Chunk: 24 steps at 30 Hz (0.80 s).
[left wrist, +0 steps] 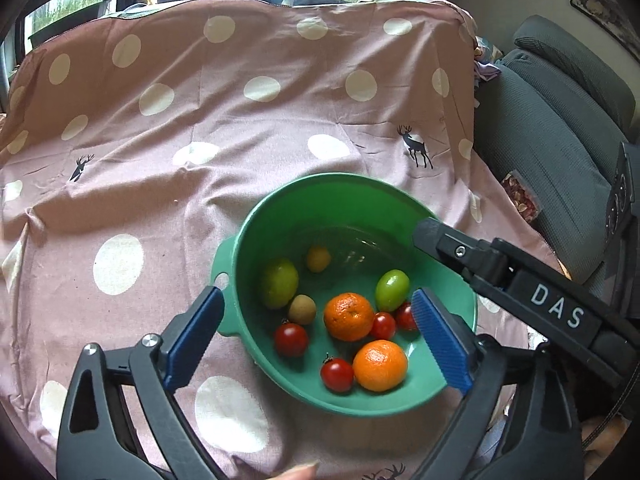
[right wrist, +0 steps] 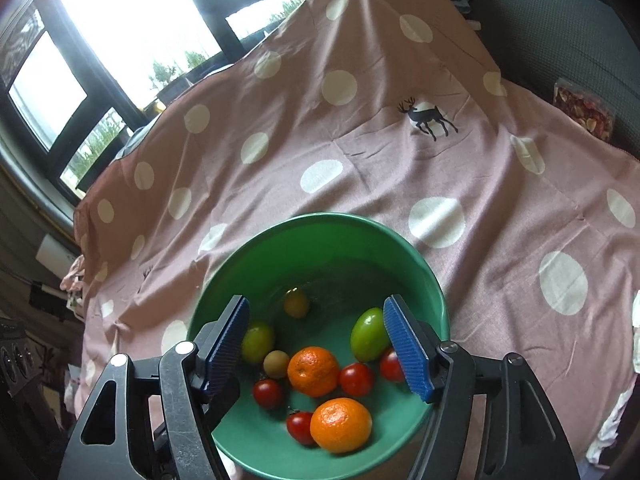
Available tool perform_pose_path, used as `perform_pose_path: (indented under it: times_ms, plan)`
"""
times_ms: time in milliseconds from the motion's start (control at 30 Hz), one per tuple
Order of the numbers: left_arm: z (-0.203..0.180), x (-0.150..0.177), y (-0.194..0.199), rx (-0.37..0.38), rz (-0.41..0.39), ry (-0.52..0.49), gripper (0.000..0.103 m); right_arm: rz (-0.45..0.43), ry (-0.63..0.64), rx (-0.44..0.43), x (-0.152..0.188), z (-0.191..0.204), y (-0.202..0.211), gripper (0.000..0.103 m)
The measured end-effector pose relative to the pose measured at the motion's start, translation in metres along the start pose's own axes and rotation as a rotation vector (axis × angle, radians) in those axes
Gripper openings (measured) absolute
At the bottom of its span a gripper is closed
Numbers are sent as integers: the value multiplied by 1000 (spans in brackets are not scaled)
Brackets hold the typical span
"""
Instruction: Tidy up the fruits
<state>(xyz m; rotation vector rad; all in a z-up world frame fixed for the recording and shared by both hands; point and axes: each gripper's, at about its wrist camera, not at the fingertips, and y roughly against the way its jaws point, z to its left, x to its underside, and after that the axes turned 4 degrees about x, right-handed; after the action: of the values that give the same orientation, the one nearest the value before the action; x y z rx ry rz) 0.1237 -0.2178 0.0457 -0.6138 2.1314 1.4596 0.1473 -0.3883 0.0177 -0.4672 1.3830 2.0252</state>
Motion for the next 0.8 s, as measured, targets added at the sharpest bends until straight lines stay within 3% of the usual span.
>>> perform_pose_path:
  times_ms: [133, 433, 800]
  plan:
    - [3, 3, 12, -8, -11, 9, 102, -30, 11, -16, -1, 4, 11, 85]
    - [20, 15, 23, -62, -6, 27, 102, 27, 15, -16, 3, 10, 2, 85]
    - [14, 14, 23, -53, -6, 23, 102, 21, 22, 22, 4, 9, 6, 85]
